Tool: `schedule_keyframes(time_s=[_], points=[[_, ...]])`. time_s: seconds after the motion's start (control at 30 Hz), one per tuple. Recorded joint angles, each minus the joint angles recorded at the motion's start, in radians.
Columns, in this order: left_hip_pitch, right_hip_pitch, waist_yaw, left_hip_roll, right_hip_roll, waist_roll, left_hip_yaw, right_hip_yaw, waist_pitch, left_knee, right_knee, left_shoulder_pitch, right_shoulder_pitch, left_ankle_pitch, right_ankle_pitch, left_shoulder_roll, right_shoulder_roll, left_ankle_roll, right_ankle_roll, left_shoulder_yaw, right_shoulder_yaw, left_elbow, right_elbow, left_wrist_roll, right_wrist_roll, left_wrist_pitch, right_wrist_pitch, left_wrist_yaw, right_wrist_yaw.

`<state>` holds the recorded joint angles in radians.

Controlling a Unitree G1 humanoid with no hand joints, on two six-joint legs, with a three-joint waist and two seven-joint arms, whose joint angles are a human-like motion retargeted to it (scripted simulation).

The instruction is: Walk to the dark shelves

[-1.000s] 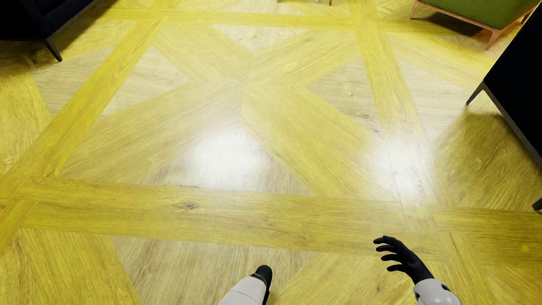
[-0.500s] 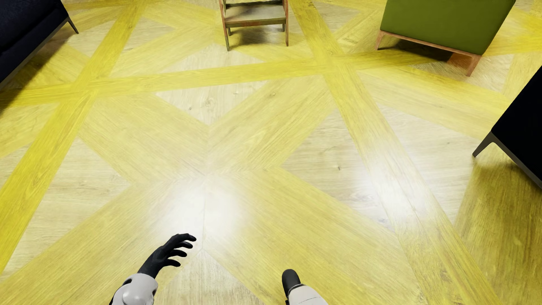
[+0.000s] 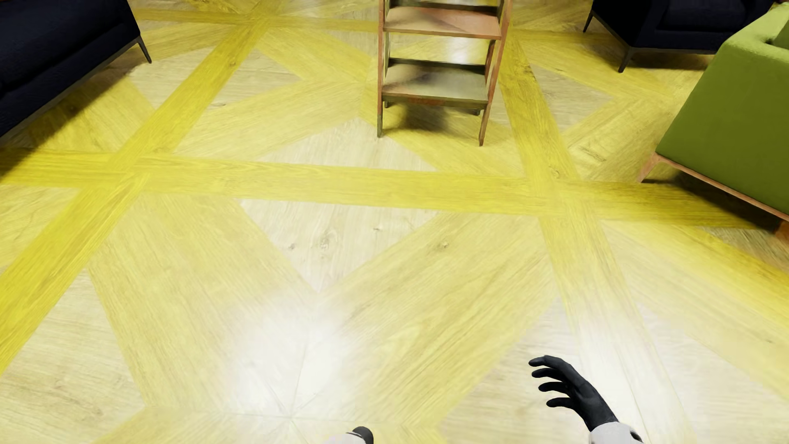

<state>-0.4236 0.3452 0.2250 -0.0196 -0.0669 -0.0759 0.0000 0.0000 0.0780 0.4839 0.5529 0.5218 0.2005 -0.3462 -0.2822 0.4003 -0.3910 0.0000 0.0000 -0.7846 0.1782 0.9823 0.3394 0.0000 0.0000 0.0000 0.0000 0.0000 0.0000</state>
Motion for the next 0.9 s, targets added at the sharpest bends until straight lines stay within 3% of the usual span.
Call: schedule_keyframes(time_s=[0.03, 0.07, 0.13, 0.17, 0.2, 0.27, 0.3, 0.4, 0.43, 0.47, 0.5, 0.53, 0.57, 0.6, 0.67, 0.7, 0.77, 0.83, 0.87, 0.9], points=[[-0.019, 0.043, 0.026, -0.014, -0.018, -0.004, 0.000, 0.000, -0.003, 0.013, 0.026, 0.020, 0.007, 0.114, 0.054, 0.006, 0.001, 0.000, 0.000, -0.012, -0.025, 0.012, -0.001, 0.000, 0.000, 0.000, 0.000, 0.000, 0.000], [-0.038, 0.069, 0.051, -0.045, -0.048, -0.014, 0.000, 0.000, -0.026, 0.015, 0.064, 0.049, 0.033, 0.361, 0.146, 0.003, 0.000, 0.000, 0.000, 0.023, -0.057, 0.021, 0.002, 0.000, 0.000, 0.000, 0.000, 0.000, 0.000], [-0.027, -0.044, -0.002, -0.139, -0.115, -0.066, 0.000, 0.000, -0.026, 0.173, 0.404, 0.033, 0.069, 0.546, 0.429, -0.004, 0.032, 0.000, 0.000, 0.013, 0.001, 0.055, 0.141, 0.000, 0.000, 0.000, 0.000, 0.000, 0.000], [0.029, -0.132, -0.027, -0.182, -0.134, -0.078, 0.000, 0.000, -0.006, 0.203, 0.590, -0.003, 0.074, 0.541, 0.447, -0.008, 0.043, 0.000, 0.000, 0.029, 0.050, 0.059, 0.235, 0.000, 0.000, 0.000, 0.000, 0.000, 0.000], [0.108, -0.241, -0.065, -0.218, -0.141, -0.083, 0.000, 0.000, 0.014, 0.189, 0.750, -0.057, 0.066, 0.501, 0.344, -0.012, 0.050, 0.000, 0.000, 0.043, 0.117, 0.046, 0.337, 0.000, 0.000, 0.000, 0.000, 0.000, 0.000], [0.320, -0.416, -0.186, -0.221, -0.092, -0.049, 0.000, 0.000, 0.024, 0.097, 0.831, -0.151, 0.098, 0.364, 0.083, -0.008, 0.055, 0.000, 0.000, 0.094, 0.233, -0.057, 0.501, 0.000, 0.000, 0.000, 0.000, 0.000, 0.000], [0.412, -0.488, -0.262, -0.194, -0.061, -0.021, 0.000, 0.000, 0.022, 0.054, 0.759, -0.203, 0.136, 0.292, 0.038, -0.007, 0.051, 0.000, 0.000, 0.127, 0.259, -0.117, 0.548, 0.000, 0.000, 0.000, 0.000, 0.000, 0.000], [0.602, -0.612, -0.454, -0.131, -0.062, 0.022, 0.000, 0.000, 0.004, -0.041, 0.237, -0.363, 0.247, 0.119, 0.089, 0.008, 0.030, 0.000, 0.000, 0.261, 0.289, -0.310, 0.631, 0.000, 0.000, 0.000, 0.000, 0.000, 0.000], [0.632, -0.643, -0.483, -0.122, -0.070, 0.026, 0.000, 0.000, -0.011, -0.054, 0.039, -0.413, 0.274, 0.069, 0.161, 0.011, 0.028, 0.000, 0.000, 0.315, 0.287, -0.366, 0.646, 0.000, 0.000, 0.000, 0.000, 0.000, 0.000], [0.659, -0.675, -0.493, -0.111, -0.078, 0.027, 0.000, 0.000, -0.028, -0.053, -0.211, -0.459, 0.299, 0.021, 0.355, 0.017, 0.027, 0.000, 0.000, 0.355, 0.294, -0.410, 0.655, 0.000, 0.000, 0.000, 0.000, 0.000, 0.000], [0.690, -0.713, -0.499, -0.092, -0.082, 0.029, 0.000, 0.000, -0.039, -0.040, -0.365, -0.487, 0.323, -0.010, 0.459, 0.025, 0.026, 0.000, 0.000, 0.390, 0.300, -0.452, 0.658, 0.000, 0.000, 0.000, 0.000, 0.000, 0.000], [0.727, -0.753, -0.506, -0.079, -0.082, 0.029, 0.000, 0.000, -0.040, -0.016, -0.196, -0.494, 0.339, -0.017, 0.315, 0.029, 0.028, 0.000, 0.000, 0.426, 0.304, -0.498, 0.663, 0.000, 0.000, 0.000, 0.000, 0.000, 0.000], [0.759, -0.781, -0.518, -0.069, -0.083, 0.027, 0.000, 0.000, -0.047, 0.031, 0.019, -0.474, 0.347, 0.007, 0.212, 0.022, 0.028, 0.000, 0.000, 0.464, 0.319, -0.530, 0.673, 0.000, 0.000, 0.000, 0.000, 0.000, 0.000], [0.778, -0.786, -0.536, -0.048, -0.077, 0.037, 0.000, 0.000, -0.058, 0.110, 0.120, -0.444, 0.352, 0.076, 0.248, 0.006, 0.030, 0.000, 0.000, 0.481, 0.310, -0.525, 0.686, 0.000, 0.000, 0.000, 0.000, 0.000, 0.000], [0.741, -0.710, -0.536, 0.008, -0.005, 0.078, 0.000, 0.000, -0.052, 0.396, 0.248, -0.371, 0.340, 0.360, 0.218, -0.042, 0.028, 0.000, 0.000, 0.437, 0.255, -0.409, 0.690, 0.000, 0.000, 0.000, 0.000, 0.000, 0.000], [0.644, -0.647, -0.543, 0.015, 0.032, 0.080, 0.000, 0.000, -0.048, 0.608, 0.237, -0.350, 0.320, 0.458, 0.185, -0.052, 0.035, 0.000, 0.000, 0.369, 0.213, -0.329, 0.662, 0.000, 0.000, 0.000, 0.000, 0.000, 0.000], [0.454, -0.493, -0.513, -0.002, 0.080, 0.071, 0.000, 0.000, -0.029, 0.925, 0.167, -0.364, 0.259, 0.465, 0.166, -0.064, 0.056, 0.000, 0.000, 0.260, 0.152, -0.028, 0.564, 0.000, 0.000, 0.000, 0.000, 0.000, 0.000], [0.322, -0.341, -0.406, 0.004, 0.071, 0.037, 0.000, 0.000, -0.007, 0.870, 0.091, -0.282, 0.191, 0.473, 0.146, -0.068, 0.073, 0.000, 0.000, 0.228, 0.115, 0.058, 0.429, 0.000, 0.000, 0.000, 0.000, 0.000, 0.000], [0.263, -0.287, -0.340, 0.020, 0.062, 0.027, 0.000, 0.000, -0.006, 0.698, 0.053, -0.219, 0.167, 0.532, 0.164, -0.074, 0.076, 0.000, 0.000, 0.293, 0.095, 0.060, 0.347, 0.000, 0.000, 0.000, 0.000, 0.000, 0.000], [0.234, -0.228, -0.296, 0.013, 0.062, 0.028, 0.000, 0.000, -0.011, 0.453, 0.001, -0.190, 0.143, 0.605, 0.204, -0.065, 0.067, 0.000, 0.000, 0.210, 0.083, 0.090, 0.272, 0.000, 0.000, 0.000, 0.000, 0.000, 0.000]])
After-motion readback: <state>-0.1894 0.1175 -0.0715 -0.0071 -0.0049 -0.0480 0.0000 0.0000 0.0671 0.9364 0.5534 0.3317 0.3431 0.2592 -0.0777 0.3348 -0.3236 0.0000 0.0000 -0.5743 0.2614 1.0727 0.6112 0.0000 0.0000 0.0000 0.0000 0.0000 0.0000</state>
